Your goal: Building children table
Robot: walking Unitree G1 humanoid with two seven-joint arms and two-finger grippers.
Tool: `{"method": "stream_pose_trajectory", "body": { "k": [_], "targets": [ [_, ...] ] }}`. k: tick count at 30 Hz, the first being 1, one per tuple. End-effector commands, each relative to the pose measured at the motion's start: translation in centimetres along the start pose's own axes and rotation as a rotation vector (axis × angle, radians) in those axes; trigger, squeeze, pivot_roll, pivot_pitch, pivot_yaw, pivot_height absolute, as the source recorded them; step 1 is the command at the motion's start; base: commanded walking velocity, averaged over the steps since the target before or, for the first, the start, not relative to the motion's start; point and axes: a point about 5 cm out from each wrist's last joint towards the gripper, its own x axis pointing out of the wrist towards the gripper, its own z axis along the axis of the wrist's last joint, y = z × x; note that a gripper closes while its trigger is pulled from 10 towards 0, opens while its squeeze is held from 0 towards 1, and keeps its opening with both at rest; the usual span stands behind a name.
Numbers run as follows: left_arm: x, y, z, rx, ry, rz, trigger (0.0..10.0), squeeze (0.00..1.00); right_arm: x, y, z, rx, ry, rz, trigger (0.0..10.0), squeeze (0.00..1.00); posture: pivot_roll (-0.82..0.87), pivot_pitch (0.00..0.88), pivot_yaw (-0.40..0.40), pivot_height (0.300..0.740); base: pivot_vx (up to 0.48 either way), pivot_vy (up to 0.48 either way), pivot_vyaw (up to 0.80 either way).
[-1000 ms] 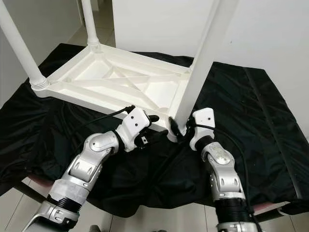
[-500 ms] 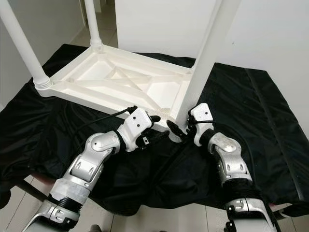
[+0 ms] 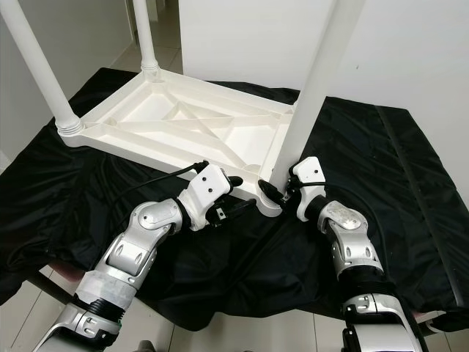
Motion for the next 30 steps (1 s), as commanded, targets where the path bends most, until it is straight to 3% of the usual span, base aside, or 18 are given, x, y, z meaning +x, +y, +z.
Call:
{"method": "stream_pose_trajectory", "body": {
  "k": [1, 7, 9, 15, 16, 19, 21, 22, 24, 26, 30],
  "targets": [
    [0.3, 0.2, 0.0, -0.001, 0.007, 0.067, 10.0, 0.0, 0.0, 0.1, -0.5, 0.012, 0.024, -0.057, 10.0, 0.0, 0.01, 0.031, -0.03, 0.74, 0.0, 0.0, 0.0],
    [0.5, 0.0, 0.3, 0.005, -0.013, 0.06, 10.0, 0.0, 0.1, 0.0, 0.2, 0.041, 0.008, -0.194, 10.0, 0.0, 0.0, 0.037, -0.029, 0.74, 0.0, 0.0, 0.0],
    [0.6, -0.1, 0.5, 0.0, -0.022, 0.053, 10.0, 0.0, 0.2, 0.5, 0.6, 0.07, 0.013, -0.311, 10.0, 0.0, 0.0, 0.04, -0.026, 0.74, 0.0, 0.0, 0.0],
    [0.6, -0.2, 0.5, -0.004, -0.021, 0.049, 10.0, 0.0, 0.5, 1.3, 0.9, 0.081, 0.01, -0.375, 10.0, 0.0, -0.01, 0.053, -0.024, 0.74, 0.0, 0.0, 0.0],
    [0.6, -0.2, 0.5, -0.006, -0.02, 0.047, 10.0, 0.0, 0.9, 2.0, 1.0, 0.1, 0.015, -0.45, 10.0, 0.0, -0.01, 0.058, -0.023, 0.74, 0.0, 0.0, 0.0],
    [0.5, -0.3, 0.5, -0.003, -0.019, 0.049, 10.0, 0.0, 1.3, 2.6, 1.1, 0.111, 0.012, -0.52, 10.0, 0.0, -0.01, 0.058, -0.023, 0.74, 0.0, 0.0, 0.0],
    [0.5, -0.2, 0.5, -0.004, -0.021, 0.054, 10.0, 0.0, 1.7, 3.6, 1.1, 0.129, 0.014, -0.652, 10.0, 0.0, -0.01, 0.07, -0.032, 0.74, 0.0, 0.0, 0.0],
    [0.5, -0.2, 0.5, -0.004, -0.021, 0.054, 10.0, 0.0, 1.7, 3.6, 1.1, 0.129, 0.014, -0.652, 10.0, 0.0, -0.01, 0.07, -0.032, 0.74, 0.0, 0.0, 0.0],
    [0.6, -0.1, 0.6, -0.005, -0.022, 0.064, 10.0, 0.0, 1.5, 4.0, 0.9, 0.158, 0.023, -0.819, 10.0, 0.0, 0.0, 0.077, -0.037, 0.74, 0.0, 0.0, 0.0],
    [0.5, -0.1, 0.7, -0.007, -0.022, 0.069, 10.0, 0.0, 1.4, 4.6, 1.0, 0.184, 0.022, -0.91, 10.0, 0.0, 0.0, 0.08, -0.038, 0.74, 0.0, 0.0, 0.0],
    [0.3, 0.0, 0.6, -0.005, -0.019, 0.071, 10.0, 0.0, 1.6, 5.1, 1.5, 0.184, 0.02, -0.907, 10.0, 0.0, 0.0, 0.083, -0.035, 0.74, 0.0, 0.0, 0.0]
  ]
}}
